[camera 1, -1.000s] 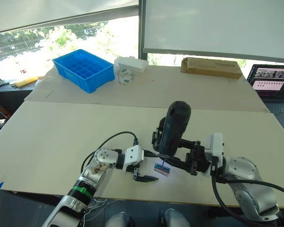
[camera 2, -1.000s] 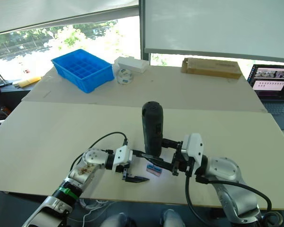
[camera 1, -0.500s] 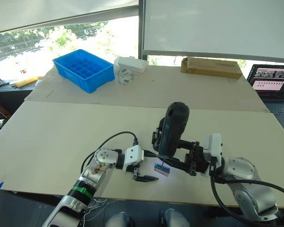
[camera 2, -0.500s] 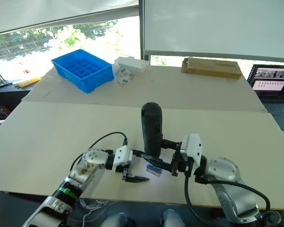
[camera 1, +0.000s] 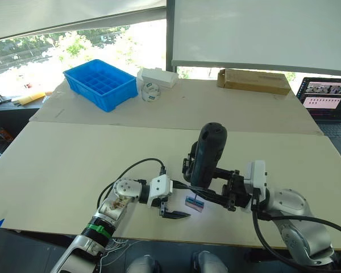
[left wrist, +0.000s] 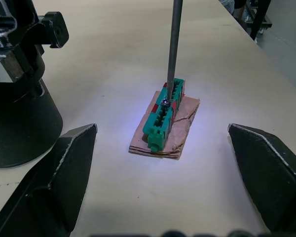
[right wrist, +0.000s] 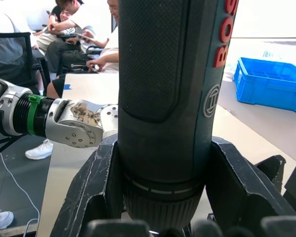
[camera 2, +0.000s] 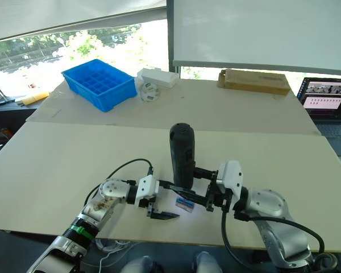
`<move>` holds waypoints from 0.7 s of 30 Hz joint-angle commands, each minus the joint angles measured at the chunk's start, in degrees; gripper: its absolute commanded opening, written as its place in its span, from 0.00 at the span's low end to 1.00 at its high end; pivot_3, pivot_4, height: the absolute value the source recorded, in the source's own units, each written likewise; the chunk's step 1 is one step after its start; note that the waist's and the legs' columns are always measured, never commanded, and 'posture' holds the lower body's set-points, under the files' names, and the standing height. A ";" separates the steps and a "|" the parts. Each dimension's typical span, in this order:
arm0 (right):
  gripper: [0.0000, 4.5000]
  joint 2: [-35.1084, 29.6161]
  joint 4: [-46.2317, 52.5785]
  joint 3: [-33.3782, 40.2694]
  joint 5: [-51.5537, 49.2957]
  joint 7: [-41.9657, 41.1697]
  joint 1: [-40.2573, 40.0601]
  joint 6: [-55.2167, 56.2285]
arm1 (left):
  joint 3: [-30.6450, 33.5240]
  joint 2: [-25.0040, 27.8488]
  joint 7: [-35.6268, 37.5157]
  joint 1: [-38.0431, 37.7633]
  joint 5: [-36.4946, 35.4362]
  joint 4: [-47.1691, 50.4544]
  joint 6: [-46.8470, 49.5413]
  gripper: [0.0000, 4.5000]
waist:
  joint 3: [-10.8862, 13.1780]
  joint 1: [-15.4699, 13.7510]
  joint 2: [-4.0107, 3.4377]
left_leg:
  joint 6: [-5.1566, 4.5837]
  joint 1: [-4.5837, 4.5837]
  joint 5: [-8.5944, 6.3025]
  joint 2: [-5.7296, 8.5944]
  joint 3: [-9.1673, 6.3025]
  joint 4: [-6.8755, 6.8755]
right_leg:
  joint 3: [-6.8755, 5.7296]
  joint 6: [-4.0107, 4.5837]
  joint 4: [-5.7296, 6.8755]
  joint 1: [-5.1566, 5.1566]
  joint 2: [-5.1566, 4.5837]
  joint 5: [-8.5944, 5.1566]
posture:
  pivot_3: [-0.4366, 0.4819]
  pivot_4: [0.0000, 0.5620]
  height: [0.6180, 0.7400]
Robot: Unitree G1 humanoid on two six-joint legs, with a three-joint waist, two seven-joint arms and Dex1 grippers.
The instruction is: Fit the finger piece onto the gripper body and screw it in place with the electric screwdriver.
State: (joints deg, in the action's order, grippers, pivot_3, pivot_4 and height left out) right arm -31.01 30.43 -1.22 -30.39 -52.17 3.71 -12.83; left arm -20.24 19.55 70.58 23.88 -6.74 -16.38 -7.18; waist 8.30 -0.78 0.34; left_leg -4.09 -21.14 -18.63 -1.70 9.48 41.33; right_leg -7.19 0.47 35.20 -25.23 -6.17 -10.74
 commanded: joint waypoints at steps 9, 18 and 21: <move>0.43 0.14 1.06 0.45 -0.40 0.22 1.61 1.18 | -1.59 0.34 -0.44 -1.55 0.85 1.00 1.59 1.00 | 0.00 0.05 0.00 | 0.00 0.00 0.00 0.00 0.00 0.00 | 0.00 0.00 0.00 0.00 0.01 0.00 | 0.48 0.27 1.00; 0.43 -0.32 -0.11 0.07 -0.03 1.05 1.31 -0.77 | -1.47 0.32 -0.63 -1.36 0.87 1.09 1.91 1.00 | 0.00 0.05 0.00 | 0.00 0.00 0.00 0.00 0.00 0.00 | 0.00 0.00 0.00 0.00 0.01 0.00 | 0.48 0.27 1.00; 0.43 -0.61 -0.43 0.08 -0.14 1.38 0.93 -1.55 | -1.46 0.29 -0.65 -1.32 0.88 0.91 1.83 1.00 | 0.00 0.05 0.00 | 0.00 0.01 0.00 0.00 0.00 0.00 | 0.00 0.00 0.00 0.01 0.01 0.00 | 0.48 0.27 1.00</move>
State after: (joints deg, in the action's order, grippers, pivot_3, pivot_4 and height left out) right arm -31.02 29.56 -1.66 -30.11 -51.15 4.28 -13.37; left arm -20.33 19.90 70.07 23.62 -6.70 -15.32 -5.82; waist 8.30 -0.73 0.34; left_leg -4.09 -21.13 -18.63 -1.71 9.48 41.33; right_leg -7.19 0.46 35.20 -25.22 -6.16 -10.74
